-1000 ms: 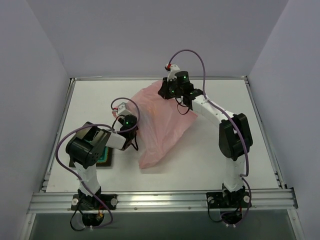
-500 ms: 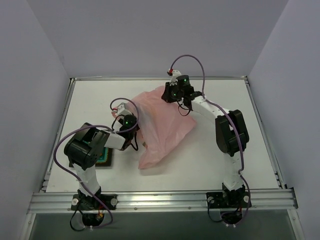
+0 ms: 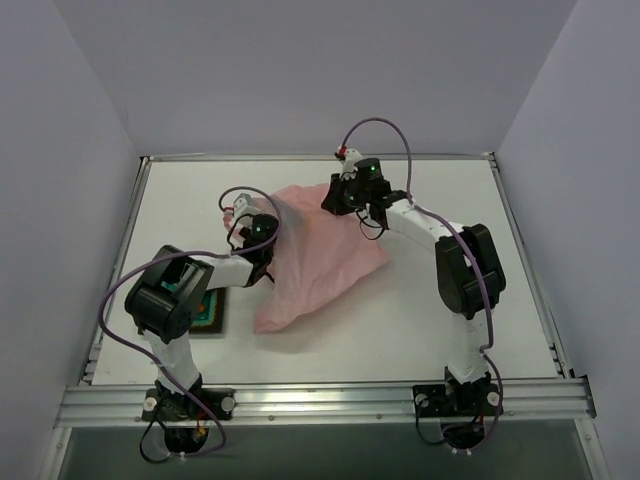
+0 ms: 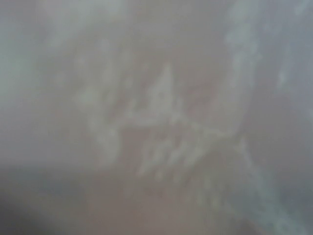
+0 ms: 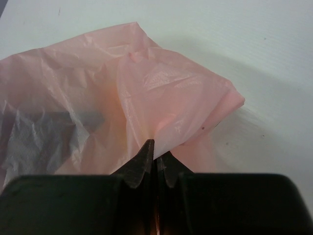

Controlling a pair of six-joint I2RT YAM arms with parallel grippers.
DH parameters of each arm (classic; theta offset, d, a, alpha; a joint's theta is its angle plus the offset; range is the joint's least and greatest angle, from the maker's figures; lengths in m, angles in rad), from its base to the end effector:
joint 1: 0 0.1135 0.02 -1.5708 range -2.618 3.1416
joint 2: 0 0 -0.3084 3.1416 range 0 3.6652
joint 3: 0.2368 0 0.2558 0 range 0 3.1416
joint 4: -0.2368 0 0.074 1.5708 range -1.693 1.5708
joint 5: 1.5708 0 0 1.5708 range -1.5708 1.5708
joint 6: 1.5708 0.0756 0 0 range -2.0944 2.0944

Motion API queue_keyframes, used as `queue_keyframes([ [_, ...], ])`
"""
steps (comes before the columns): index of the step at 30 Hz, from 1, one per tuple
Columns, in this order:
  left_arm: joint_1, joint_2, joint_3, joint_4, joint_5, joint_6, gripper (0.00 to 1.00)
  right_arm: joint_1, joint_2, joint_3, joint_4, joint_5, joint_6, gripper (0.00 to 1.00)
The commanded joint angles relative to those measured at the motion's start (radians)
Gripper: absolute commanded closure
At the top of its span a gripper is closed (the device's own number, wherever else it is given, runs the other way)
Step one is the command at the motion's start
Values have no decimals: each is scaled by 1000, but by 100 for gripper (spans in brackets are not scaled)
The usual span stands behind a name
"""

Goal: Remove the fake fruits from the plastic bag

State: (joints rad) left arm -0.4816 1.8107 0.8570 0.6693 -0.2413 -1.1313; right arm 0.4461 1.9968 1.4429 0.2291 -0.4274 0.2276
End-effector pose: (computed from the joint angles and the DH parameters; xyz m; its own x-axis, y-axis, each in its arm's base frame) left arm 0.3873 -0.1821 0.2036 -0.3289 -0.8196 -0.4691 -0.1201 0.5290 -0.8401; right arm 0.4608 0.2551 0.2690 -0.4490 0.0129 -0.8934 -0.6628 0.6658 0.3427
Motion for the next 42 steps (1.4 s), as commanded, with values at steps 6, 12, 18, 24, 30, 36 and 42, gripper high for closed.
queue_keyframes([
  [6, 11, 70, 143, -114, -90, -133, 15, 9, -58, 2, 38, -54, 12, 100],
  [12, 5, 119, 181, -50, -112, -124, 24, 36, -12, -7, 38, -56, 9, 100],
  [18, 11, 148, 133, 13, -118, -110, 60, 19, -35, -32, 41, -39, -4, 100],
  [24, 11, 84, 1, 154, -90, -64, 82, -85, -52, -32, 49, -82, -4, 100],
  [30, 11, -80, -116, 222, -30, -24, 96, -139, 39, 26, 49, -128, -16, 100],
  [36, 29, -194, -191, 199, -16, -5, 98, -145, 73, 27, 61, -151, -23, 100],
  [42, 28, -203, -173, 142, 40, 11, 98, -156, 86, 36, 61, -212, -33, 100],
])
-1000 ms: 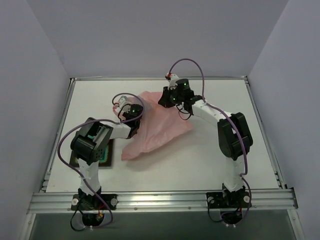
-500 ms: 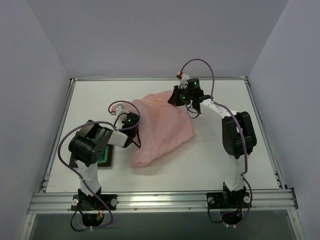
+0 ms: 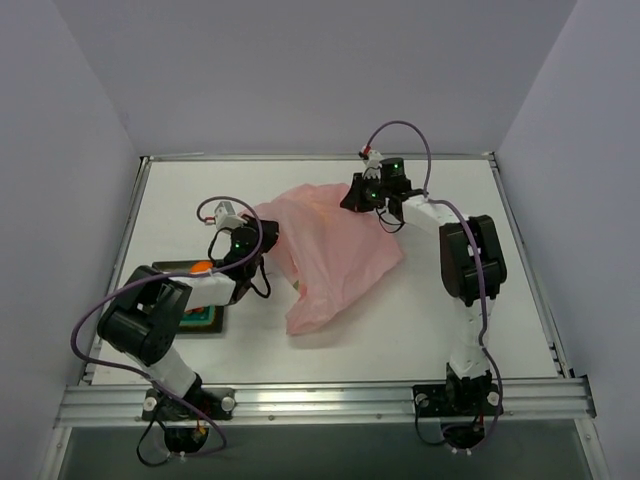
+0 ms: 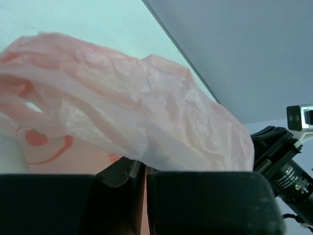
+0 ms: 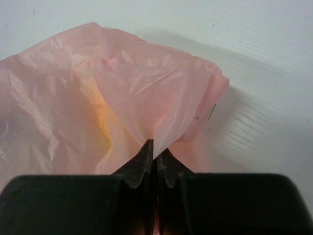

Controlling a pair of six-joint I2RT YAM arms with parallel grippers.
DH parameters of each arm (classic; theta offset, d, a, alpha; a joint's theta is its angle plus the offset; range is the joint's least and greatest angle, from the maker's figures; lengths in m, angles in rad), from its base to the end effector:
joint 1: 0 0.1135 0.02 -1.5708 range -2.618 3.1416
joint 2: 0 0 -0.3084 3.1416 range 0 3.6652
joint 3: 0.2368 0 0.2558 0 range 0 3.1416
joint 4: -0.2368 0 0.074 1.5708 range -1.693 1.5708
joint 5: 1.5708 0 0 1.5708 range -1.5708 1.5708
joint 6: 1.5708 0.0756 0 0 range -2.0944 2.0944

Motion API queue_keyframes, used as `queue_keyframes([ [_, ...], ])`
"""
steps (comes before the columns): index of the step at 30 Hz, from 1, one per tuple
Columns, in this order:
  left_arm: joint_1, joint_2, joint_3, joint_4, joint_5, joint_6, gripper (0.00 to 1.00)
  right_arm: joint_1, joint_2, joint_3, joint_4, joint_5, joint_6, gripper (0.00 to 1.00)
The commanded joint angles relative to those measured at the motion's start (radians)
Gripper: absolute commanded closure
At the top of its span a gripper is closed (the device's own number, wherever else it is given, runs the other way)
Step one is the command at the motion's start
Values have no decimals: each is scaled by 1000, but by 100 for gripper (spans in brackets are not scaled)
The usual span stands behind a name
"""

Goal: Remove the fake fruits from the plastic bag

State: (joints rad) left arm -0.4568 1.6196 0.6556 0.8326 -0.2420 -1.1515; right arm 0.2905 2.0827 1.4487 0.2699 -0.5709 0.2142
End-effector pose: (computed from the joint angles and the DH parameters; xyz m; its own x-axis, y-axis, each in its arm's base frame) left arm 0.3421 -0.1479 0.2322 -0.2443 -0.8680 -0.4323 -0.0199 0.4502 -0.8927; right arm 0.5014 0.1925 0.2344 -0.4875 0.0410 -0.8722 -0.6357 0.6681 0.3867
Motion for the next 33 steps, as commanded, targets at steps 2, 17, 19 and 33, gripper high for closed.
queue_keyframes([
  [2, -3, 2, 70, -39, 66, 45, 98, -1, 8, 50, 17, -79, -18, 100],
  [17, -10, 164, 160, 5, 159, -4, 8, 82, -230, 39, -60, -70, -76, 100],
  [19, -8, 194, 170, 8, 159, -19, 5, 82, -242, 22, -60, -63, -75, 100],
  [33, -28, 238, 162, 75, 159, -54, 10, 170, -336, -24, -26, -37, -39, 100],
])
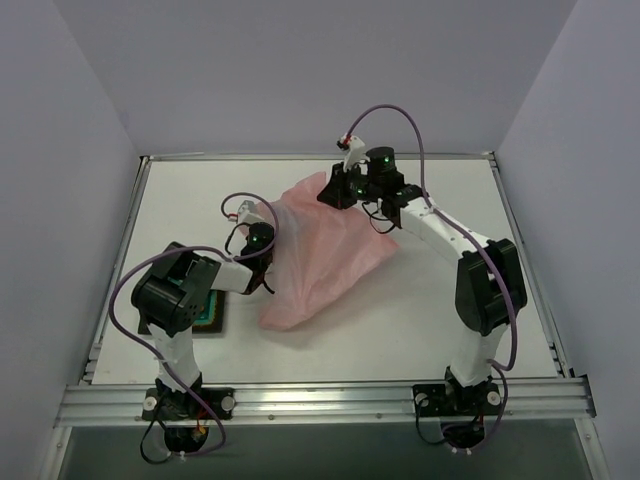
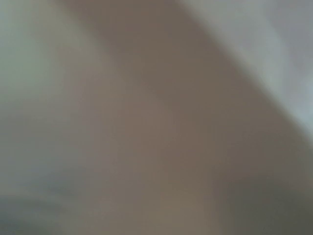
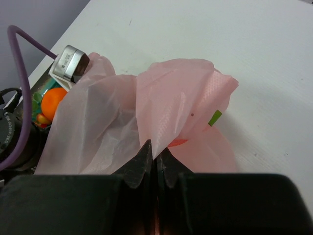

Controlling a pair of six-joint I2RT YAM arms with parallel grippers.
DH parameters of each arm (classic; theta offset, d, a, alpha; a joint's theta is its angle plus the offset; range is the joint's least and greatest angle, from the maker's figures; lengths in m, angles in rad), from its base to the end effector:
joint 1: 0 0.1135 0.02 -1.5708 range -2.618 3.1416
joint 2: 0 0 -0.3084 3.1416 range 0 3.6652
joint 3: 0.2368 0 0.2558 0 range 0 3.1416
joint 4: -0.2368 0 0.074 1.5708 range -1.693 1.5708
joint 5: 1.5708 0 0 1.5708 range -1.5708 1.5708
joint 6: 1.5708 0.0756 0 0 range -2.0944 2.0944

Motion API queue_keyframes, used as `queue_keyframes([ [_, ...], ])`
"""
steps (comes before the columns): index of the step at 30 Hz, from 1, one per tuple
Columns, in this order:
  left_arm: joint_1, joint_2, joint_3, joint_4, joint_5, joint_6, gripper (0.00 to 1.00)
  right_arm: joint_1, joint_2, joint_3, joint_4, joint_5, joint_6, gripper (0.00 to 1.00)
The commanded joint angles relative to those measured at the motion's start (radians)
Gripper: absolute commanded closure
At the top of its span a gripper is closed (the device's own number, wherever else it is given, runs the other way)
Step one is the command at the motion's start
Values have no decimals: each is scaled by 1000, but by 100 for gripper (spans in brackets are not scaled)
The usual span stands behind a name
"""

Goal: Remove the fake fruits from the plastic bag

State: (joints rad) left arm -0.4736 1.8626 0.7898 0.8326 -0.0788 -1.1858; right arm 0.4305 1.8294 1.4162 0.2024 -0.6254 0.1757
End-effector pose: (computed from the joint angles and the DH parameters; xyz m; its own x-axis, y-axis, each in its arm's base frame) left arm 0.3812 -0.1887 0.1835 -0.4379 -0.8138 -0.3821 -0.0510 0.4468 -0.8932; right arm 0.4205 0.2418 0.3384 -0.3373 0.0011 -0.9414 -0.8121 0.5055 0.2915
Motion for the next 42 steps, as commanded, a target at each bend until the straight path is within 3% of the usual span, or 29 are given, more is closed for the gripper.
queue_keyframes([
  [1, -11, 1, 25, 91, -3, -21, 11, 30, -75, 3, 42, 45, -5, 100],
  [5, -19, 20, 23, 91, -9, -20, 14, -28, 72, 0, 43, 43, -5, 100],
  [9, -20, 20, 28, 59, -30, -14, 21, -45, 107, 20, 55, 0, 15, 100],
  [17, -46, 15, 184, -230, -200, 18, 26, -26, 94, 3, 57, -16, 4, 100],
  [20, -56, 35, 225, -242, -216, 22, 21, -10, 120, -17, 55, -25, -1, 100],
  [22, -66, 41, 238, -227, -211, 32, 12, -6, 142, -28, 61, -39, -1, 100],
  [26, -80, 67, 275, -260, -226, 46, 9, -2, 169, -31, 98, -69, 28, 100],
  [30, -76, 116, 322, -326, -245, 31, 20, 4, 171, -13, 100, -82, 35, 100],
  [35, -60, 142, 332, -342, -260, 38, 48, -1, 154, -11, 97, -79, 28, 100],
  [40, -62, 93, 261, -330, -256, 61, 50, -51, 143, -25, 98, -82, 41, 100],
  [42, -62, 54, 221, -277, -233, 63, 64, -62, 136, -25, 100, -80, 38, 100],
])
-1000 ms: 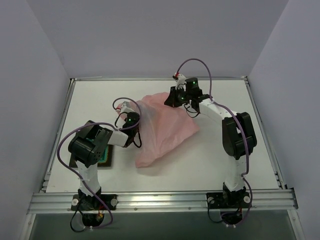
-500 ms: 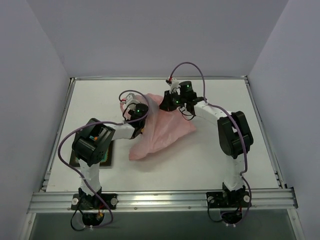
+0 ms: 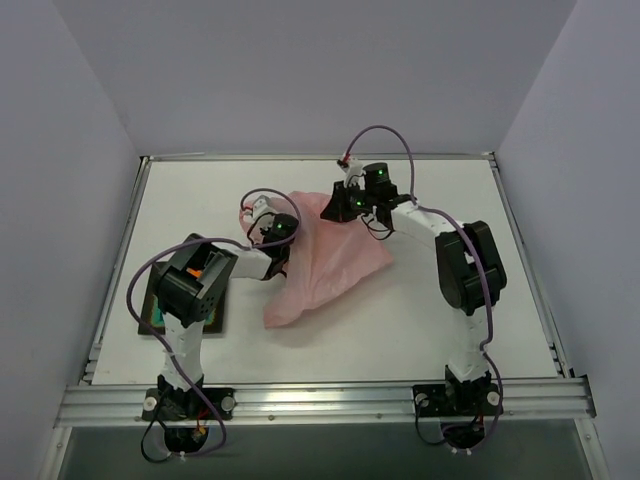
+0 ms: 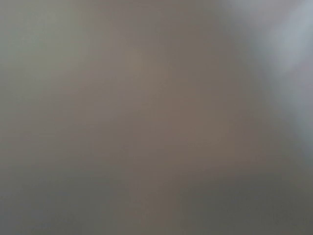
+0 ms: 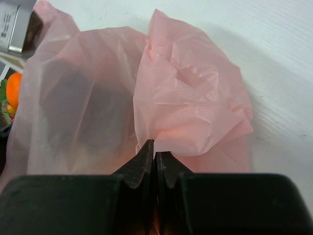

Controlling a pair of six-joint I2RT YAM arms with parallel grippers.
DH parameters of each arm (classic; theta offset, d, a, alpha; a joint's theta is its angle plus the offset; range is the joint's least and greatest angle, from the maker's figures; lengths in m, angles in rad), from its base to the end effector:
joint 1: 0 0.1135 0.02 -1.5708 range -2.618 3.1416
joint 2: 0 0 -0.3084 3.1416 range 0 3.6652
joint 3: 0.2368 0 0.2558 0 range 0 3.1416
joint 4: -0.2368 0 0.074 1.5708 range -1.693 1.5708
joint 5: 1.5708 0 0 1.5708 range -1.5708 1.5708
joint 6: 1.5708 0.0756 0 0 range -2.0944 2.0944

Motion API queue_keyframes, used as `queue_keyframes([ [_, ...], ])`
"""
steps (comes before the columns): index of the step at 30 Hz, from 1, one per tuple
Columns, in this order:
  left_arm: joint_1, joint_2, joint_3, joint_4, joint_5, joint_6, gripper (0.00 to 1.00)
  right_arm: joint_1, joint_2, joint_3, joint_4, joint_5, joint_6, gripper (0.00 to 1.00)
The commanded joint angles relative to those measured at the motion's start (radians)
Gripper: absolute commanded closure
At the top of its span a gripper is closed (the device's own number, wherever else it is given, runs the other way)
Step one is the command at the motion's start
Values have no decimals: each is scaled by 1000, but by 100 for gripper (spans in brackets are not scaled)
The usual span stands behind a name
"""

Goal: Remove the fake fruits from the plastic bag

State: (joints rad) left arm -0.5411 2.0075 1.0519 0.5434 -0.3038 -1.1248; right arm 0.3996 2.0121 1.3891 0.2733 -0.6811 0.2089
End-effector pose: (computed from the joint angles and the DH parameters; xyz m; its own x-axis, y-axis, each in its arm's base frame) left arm 0.4204 -0.2262 0.1660 -0.3796 -0.7762 -0.5033 -0.1991 0.5999 -0.7749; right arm 0.4544 0.2436 0.2505 -0.4845 -0.0297 -0.8743 -0.7633 0.5026 0.4059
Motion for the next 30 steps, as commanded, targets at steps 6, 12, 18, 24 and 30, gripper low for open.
queue_keyframes([
  [6, 3, -196, -177, 76, 46, 13, 79, -99, -35, 37, 32, -50, 23, 100],
  [12, 9, -337, -286, 102, 60, 10, 89, -143, 78, 148, 29, -69, 64, 100],
  [18, 10, -403, -305, 89, 60, 40, 97, -143, 114, 186, 29, -72, 73, 100],
  [24, -8, -424, -296, 23, 138, 56, 38, -143, 102, 154, 29, -83, 60, 83],
  [30, -68, -463, -296, -55, 120, 33, 19, -140, 97, 148, 30, -78, 61, 88],
])
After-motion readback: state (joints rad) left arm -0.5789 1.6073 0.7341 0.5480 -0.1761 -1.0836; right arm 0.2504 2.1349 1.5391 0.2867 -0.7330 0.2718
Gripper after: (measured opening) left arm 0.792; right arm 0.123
